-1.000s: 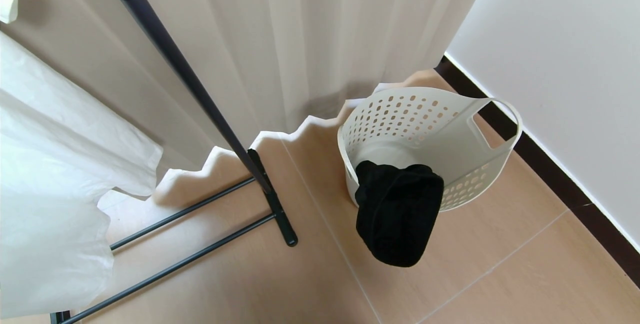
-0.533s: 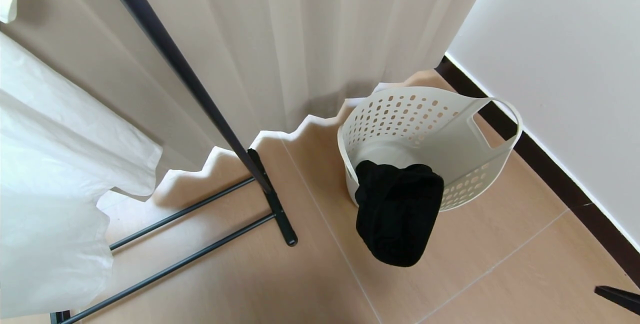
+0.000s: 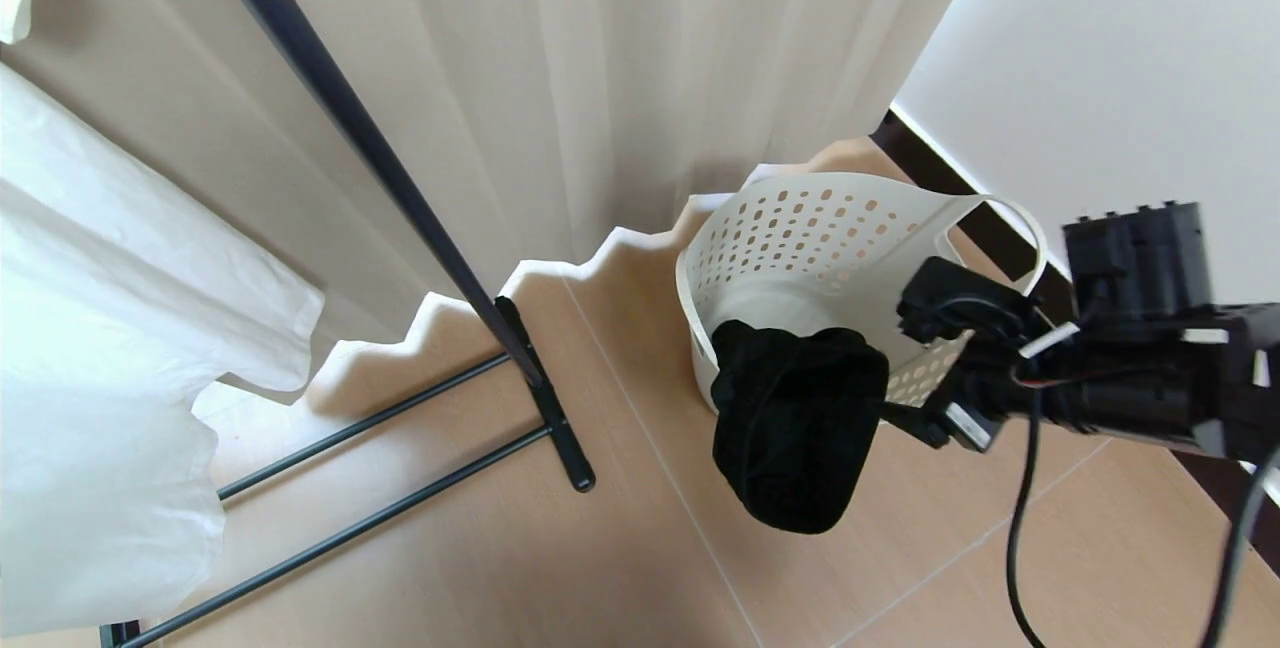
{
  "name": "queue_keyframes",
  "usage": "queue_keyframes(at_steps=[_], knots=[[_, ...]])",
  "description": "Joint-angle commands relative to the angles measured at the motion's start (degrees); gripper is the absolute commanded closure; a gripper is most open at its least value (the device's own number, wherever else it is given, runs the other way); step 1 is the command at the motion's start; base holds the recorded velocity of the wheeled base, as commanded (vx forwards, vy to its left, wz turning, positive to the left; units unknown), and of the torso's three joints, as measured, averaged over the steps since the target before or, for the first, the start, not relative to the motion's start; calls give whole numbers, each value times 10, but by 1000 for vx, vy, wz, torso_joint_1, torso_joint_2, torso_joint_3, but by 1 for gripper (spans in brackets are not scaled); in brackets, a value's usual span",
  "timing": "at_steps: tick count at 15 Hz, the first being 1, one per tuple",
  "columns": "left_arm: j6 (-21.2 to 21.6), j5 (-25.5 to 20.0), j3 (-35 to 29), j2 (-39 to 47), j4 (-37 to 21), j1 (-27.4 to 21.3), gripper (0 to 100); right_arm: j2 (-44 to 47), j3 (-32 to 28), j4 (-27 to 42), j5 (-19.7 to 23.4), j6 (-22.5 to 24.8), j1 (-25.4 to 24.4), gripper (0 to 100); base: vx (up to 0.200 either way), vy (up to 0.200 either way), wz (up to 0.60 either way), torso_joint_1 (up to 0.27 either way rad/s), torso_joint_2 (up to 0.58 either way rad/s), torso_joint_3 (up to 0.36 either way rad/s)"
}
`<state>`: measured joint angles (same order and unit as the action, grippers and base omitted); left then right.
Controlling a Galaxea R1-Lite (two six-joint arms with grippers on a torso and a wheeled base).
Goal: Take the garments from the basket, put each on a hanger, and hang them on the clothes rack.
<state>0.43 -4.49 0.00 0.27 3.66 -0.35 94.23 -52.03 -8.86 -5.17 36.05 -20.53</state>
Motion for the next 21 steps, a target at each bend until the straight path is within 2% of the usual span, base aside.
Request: queue_keyframes(at_steps=[1,3,5,10,11,14,16,17,21], knots=[[0,0,0,1,0,0,0,139,-99,1,-22,97,-8,0,0,0,0,0,0,0],[0,0,0,1,0,0,0,173,-136,0,-34,159,-10,0,0,0,0,0,0,0],[0,0,0,1,0,0,0,193,-176,0,-49,194,-10,0,0,0,0,0,0,0],[0,0,0,1,0,0,0,201,-187,-3,-49,190,-10,0,0,0,0,0,0,0],[0,0,0,1,0,0,0,201,-186,-12,-49,182,-12,100,0,0,0,0,0,0],[0,0,0,1,0,0,0,193,-156,-80,-55,177,-17,100,0,0,0,0,0,0],[0,0,0,1,0,0,0,155,-106,-123,-62,169,-17,100,0,0,0,0,0,0],[-1,0,0,1,0,0,0,115,-68,-144,-63,128,-20,100,0,0,0,0,0,0],[-1,0,0,1,0,0,0,-54,19,-142,-63,-11,-69,100,0,0,0,0,0,0]])
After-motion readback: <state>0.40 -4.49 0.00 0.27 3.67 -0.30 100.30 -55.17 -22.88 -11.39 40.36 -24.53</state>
